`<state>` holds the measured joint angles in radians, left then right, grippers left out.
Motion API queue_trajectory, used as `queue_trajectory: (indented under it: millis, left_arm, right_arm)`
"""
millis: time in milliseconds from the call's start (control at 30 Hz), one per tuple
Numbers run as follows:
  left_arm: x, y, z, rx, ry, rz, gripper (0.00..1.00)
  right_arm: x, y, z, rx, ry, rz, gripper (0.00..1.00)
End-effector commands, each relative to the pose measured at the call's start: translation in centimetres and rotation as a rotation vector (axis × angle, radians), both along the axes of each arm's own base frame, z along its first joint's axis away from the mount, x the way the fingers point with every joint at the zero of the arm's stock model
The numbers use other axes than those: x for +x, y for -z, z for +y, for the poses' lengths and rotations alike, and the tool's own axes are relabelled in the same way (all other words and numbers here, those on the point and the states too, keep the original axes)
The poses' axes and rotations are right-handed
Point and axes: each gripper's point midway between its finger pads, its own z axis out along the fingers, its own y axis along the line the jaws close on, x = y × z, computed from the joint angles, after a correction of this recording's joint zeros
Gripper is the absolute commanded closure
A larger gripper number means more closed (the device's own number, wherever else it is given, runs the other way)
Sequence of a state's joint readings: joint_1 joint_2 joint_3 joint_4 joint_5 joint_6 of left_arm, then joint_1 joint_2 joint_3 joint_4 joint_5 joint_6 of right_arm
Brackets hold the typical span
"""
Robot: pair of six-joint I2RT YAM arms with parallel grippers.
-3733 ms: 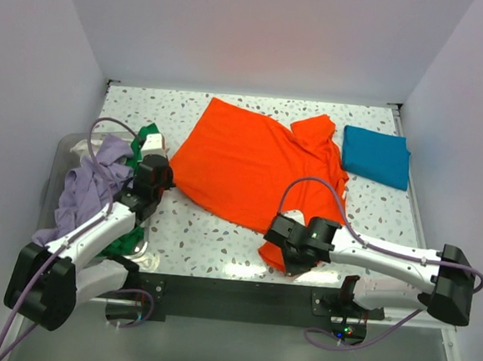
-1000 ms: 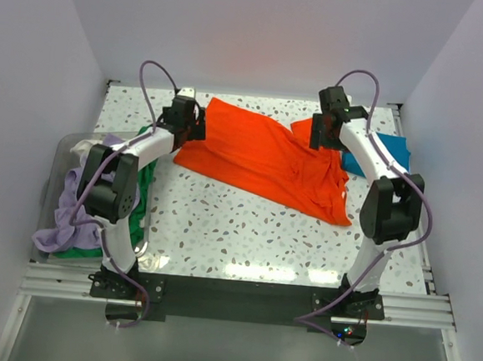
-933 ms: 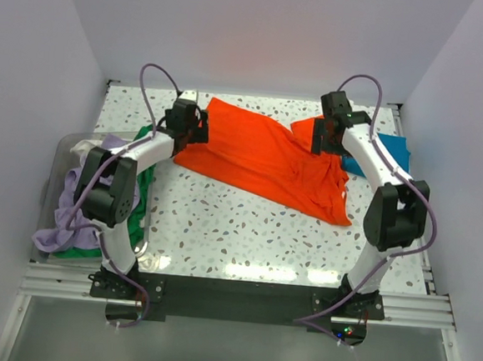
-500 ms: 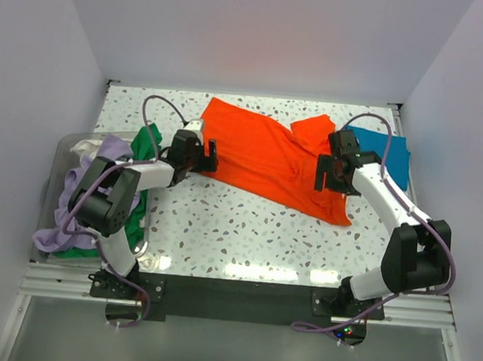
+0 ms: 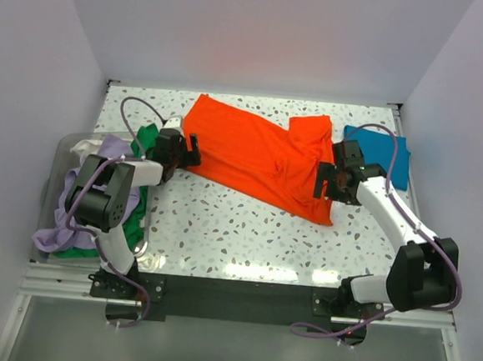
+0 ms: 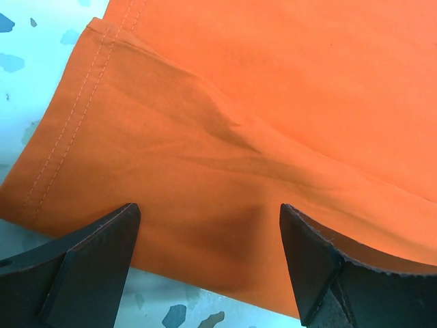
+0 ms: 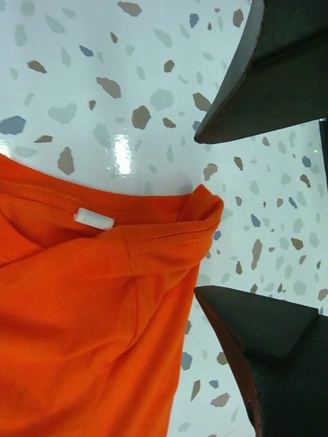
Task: Fold and stack the t-shirts
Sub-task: Fold the tshirt
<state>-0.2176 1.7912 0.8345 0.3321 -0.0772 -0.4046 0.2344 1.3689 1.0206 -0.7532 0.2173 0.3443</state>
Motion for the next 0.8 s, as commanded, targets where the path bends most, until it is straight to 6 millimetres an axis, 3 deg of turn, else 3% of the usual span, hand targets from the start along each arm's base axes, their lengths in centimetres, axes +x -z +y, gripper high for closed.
queue_trajectory:
  millis: [0, 300, 400, 600, 767]
  left_arm:
    - [0.2, -0.1, 1.4, 0.046, -0.055, 0.018, 0.11]
    - [0.1, -5.5, -0.3, 0.009, -0.025, -0.102, 0.11]
    - [-0.6, -6.6, -2.0, -0.017, 0.015, -0.135, 0.11]
    - [-0.7, -5.9, -5.5, -0.094, 0.111, -0.133, 0.11]
    - [-0.5, -3.2, -7.0, -0.133, 0.158, -0.067, 0.1]
  right_arm:
    - [-0.5, 0.0, 1.1, 0.078, -0.01, -0.025, 0.13]
    - [-3.2, 2.3, 4.5, 0.263, -0.061, -0.029, 0.23]
    - [-3.6, 2.7, 4.4, 0.263, -0.04, -0.036, 0.23]
    - [-4.2, 3.3, 3.4, 0.224, 0.002, -0.038, 0.21]
    - [-4.9, 3.8, 2.8, 0.199, 0.011, -0.025, 0.2]
